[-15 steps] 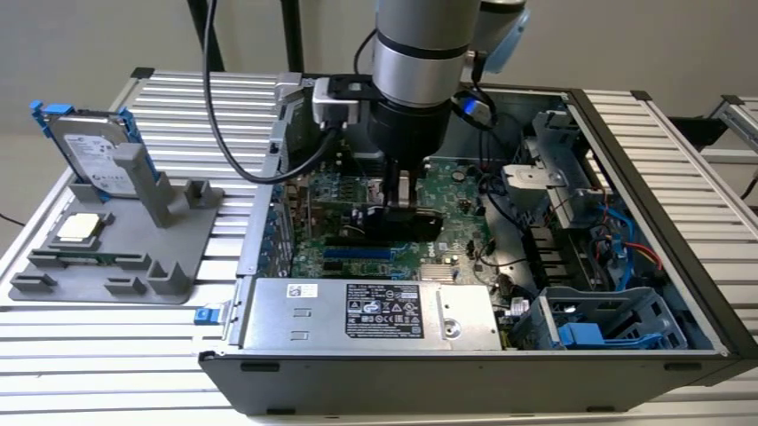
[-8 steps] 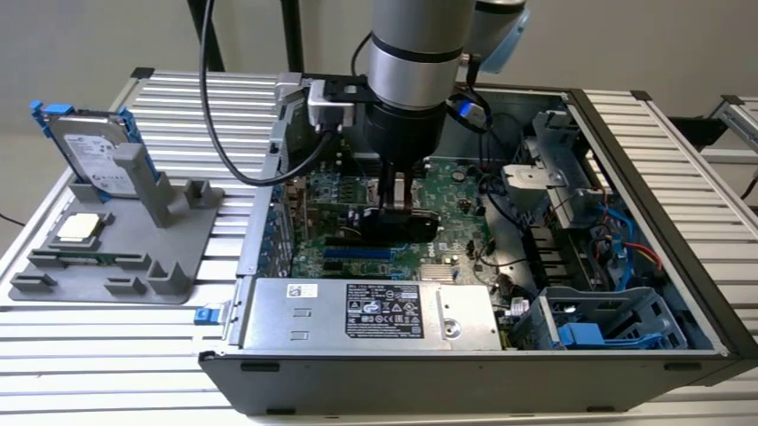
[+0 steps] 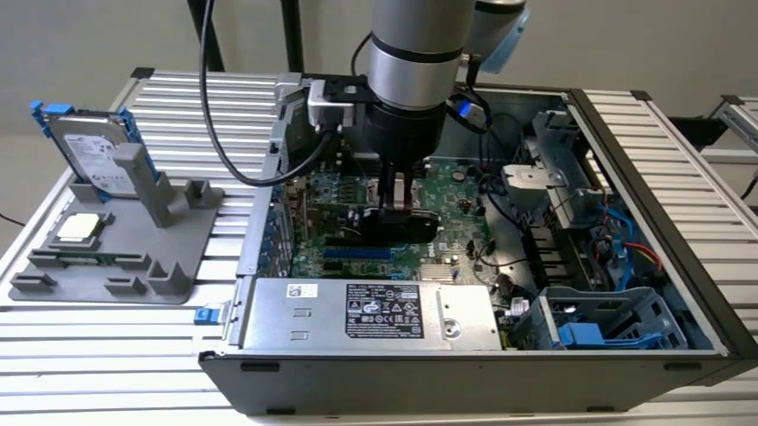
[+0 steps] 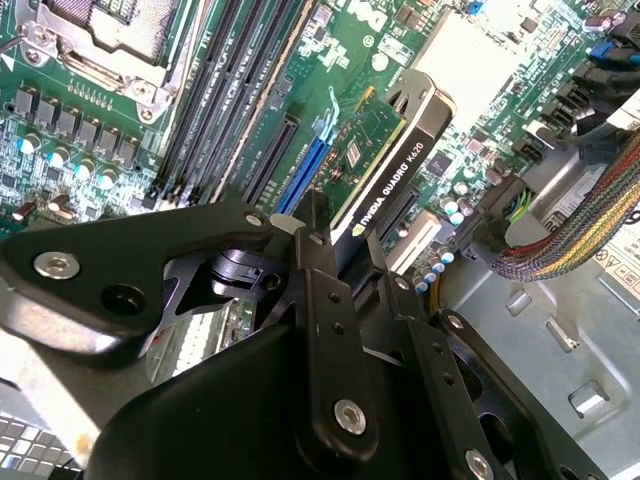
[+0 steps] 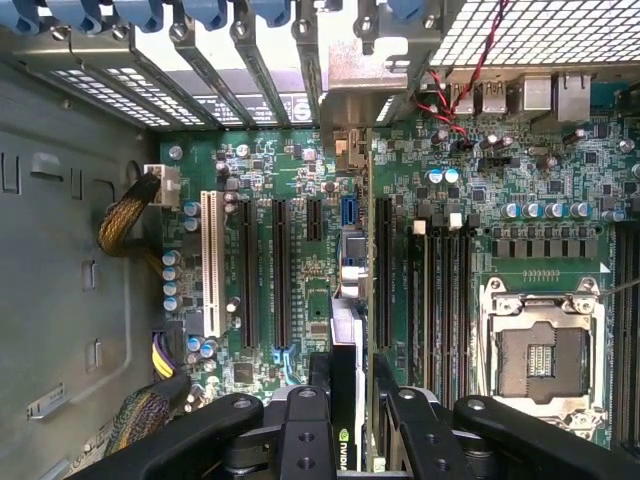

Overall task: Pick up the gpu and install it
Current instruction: 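Insert the gpu into the slot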

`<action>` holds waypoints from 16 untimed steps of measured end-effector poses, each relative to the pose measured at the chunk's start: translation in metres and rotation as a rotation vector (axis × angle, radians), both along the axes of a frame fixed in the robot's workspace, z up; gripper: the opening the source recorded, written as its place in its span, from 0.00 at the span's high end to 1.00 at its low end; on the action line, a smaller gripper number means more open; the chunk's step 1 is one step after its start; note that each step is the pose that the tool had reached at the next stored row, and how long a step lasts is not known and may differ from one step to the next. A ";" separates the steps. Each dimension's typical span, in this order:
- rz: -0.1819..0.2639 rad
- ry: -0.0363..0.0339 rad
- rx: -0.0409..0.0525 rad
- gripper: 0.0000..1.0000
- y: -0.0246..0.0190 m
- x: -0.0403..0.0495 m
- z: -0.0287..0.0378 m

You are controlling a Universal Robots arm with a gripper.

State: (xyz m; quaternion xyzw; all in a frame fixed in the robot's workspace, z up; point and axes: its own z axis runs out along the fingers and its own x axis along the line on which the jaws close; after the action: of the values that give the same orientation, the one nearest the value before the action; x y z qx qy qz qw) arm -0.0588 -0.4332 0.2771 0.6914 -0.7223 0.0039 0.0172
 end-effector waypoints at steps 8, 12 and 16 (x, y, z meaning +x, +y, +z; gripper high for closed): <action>0.000 -0.0001 -0.0001 1.00 -0.0001 -0.0049 -0.0032; 0.000 0.0000 -0.0001 1.00 -0.0001 -0.0101 -0.0051; 0.000 -0.0001 -0.0001 1.00 -0.0004 -0.0126 -0.0066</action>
State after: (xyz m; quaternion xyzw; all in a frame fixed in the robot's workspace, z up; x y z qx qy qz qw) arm -0.0714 -0.4336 0.2705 0.6914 -0.7223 0.0039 0.0172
